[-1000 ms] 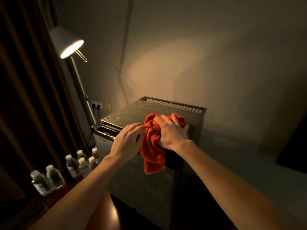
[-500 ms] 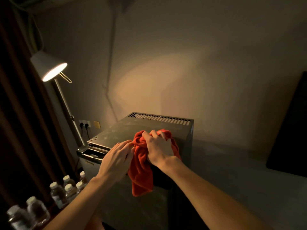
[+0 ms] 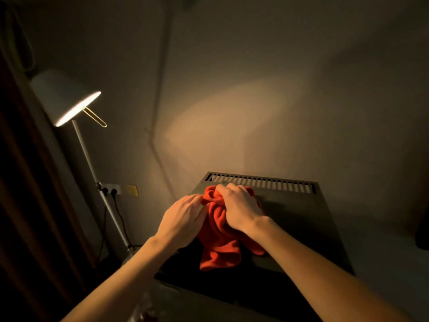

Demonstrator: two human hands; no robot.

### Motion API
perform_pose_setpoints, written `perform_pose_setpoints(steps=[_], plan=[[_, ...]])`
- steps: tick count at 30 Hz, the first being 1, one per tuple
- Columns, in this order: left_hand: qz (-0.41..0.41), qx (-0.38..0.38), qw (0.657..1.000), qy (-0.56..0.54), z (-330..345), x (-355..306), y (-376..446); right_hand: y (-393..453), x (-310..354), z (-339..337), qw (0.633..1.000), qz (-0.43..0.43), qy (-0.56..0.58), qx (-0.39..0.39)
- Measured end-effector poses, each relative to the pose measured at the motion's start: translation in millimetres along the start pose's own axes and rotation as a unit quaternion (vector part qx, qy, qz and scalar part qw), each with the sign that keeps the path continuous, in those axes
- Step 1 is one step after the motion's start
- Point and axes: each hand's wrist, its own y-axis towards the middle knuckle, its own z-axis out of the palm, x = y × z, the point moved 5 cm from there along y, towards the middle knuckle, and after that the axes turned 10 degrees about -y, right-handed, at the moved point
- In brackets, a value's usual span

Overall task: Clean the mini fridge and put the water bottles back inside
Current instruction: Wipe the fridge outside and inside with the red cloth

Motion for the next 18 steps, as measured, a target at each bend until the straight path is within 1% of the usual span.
perform_pose_setpoints(steps=[3, 7, 11, 15, 18], plan=[[0.012, 0.01, 1.0, 0.007, -7.8, 17.3, 5.3, 9.6, 11.6, 6.3, 1.0, 0.009, -0.002, -0.004], [0.019, 0.013, 1.0, 0.017, -11.8, 24.4, 2.6, 10.3, 16.5, 7.6, 1.0, 0.007, 0.009, -0.012], [-0.016, -0.005, 0.999, 0.034, -18.1, 23.8, -10.7, 2.9, 13.7, 3.1, 0.999, -0.025, 0.018, -0.005], [-0.072, -0.037, 0.995, 0.065, -29.9, 19.6, -36.7, -9.5, 20.2, -1.8, 0.997, -0.076, 0.027, -0.008], [-0.112, -0.032, 0.991, 0.064, -38.2, 22.7, -55.2, -21.1, 34.0, -3.9, 0.994, -0.094, 0.048, -0.021]])
